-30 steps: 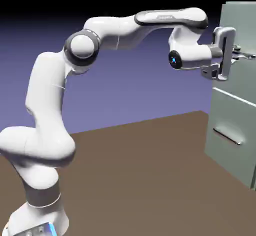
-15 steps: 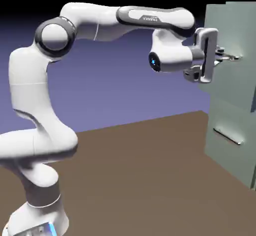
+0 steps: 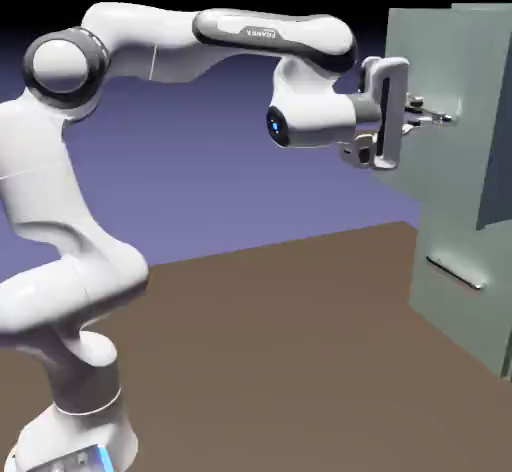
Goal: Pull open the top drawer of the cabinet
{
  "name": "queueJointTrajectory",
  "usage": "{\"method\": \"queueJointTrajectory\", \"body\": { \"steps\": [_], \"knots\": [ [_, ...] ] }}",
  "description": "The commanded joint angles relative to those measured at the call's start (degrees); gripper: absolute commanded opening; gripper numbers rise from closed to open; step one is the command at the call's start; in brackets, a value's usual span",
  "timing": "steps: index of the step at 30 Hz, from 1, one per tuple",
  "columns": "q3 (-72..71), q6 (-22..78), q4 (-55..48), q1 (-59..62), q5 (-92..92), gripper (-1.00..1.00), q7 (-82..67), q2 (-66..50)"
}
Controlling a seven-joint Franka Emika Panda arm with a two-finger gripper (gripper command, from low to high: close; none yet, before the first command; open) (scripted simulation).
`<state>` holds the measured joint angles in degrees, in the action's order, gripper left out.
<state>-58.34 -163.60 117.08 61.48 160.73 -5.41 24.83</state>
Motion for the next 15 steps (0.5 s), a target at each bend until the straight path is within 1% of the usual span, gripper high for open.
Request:
{"method": "queueJointTrajectory", "body": {
  "steps": [1,11,12,13,15],
  "knots": [
    [2.0,0.2,1.6,-2.1,-0.7,-1.00,1.3,1.3],
    [20.3,0.3,19.8,-22.8,-8.9,-1.00,12.4,17.5],
    [20.5,0.3,20.1,-23.1,-9.1,-1.00,12.6,17.8],
    [20.5,0.3,20.1,-23.1,-9.1,1.00,12.6,17.8],
    [22.0,-0.4,21.8,-25.2,-10.1,1.00,13.4,19.6]
  ]
}}
